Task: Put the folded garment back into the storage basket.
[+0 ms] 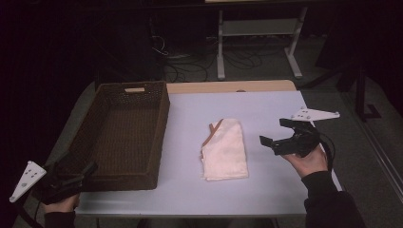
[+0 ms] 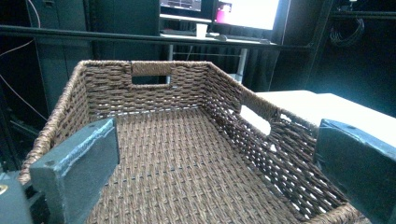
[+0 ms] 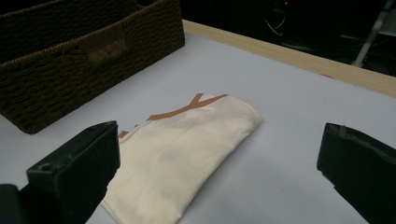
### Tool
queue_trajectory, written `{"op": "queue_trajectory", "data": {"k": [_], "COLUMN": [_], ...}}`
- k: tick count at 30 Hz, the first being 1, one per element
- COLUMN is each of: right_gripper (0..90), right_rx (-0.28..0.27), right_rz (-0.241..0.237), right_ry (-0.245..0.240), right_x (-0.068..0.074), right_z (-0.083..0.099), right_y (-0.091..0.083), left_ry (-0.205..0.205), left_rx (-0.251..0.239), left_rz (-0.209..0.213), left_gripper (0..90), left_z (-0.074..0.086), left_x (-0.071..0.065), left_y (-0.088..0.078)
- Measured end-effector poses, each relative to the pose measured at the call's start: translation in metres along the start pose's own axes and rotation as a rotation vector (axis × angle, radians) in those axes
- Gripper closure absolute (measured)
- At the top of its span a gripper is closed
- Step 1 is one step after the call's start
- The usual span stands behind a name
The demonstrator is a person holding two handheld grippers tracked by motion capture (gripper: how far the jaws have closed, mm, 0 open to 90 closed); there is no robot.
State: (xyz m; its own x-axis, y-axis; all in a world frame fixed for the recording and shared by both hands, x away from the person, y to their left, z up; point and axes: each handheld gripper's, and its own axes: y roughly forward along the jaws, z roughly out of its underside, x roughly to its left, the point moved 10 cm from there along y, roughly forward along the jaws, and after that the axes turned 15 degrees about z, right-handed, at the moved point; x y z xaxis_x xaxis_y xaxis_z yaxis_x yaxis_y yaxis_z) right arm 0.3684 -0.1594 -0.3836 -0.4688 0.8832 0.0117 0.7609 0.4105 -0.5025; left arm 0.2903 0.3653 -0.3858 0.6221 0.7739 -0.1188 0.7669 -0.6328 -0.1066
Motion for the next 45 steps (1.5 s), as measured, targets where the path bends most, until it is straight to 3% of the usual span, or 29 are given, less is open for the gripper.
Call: {"op": "queue_trajectory", "data": {"k": [24, 45], "right_gripper": [0.0, 0.0], "right_rx": [0.122, 0.196], "right_rz": [-0.02, -0.06], "right_ry": [0.029, 0.047], "right_x": [-0.002, 0.014], "right_z": [0.019, 0.036], "right_y": [0.047, 0.078], "left_ry": [0.001, -0.001], "left_rx": [0.003, 0.0], "left_rz": [-0.001, -0.001], "left_gripper": [0.0, 0.0], "left_z": [0.001, 0.0], "left_x": [0.001, 0.001], "left_y": [0.0, -0.001]}}
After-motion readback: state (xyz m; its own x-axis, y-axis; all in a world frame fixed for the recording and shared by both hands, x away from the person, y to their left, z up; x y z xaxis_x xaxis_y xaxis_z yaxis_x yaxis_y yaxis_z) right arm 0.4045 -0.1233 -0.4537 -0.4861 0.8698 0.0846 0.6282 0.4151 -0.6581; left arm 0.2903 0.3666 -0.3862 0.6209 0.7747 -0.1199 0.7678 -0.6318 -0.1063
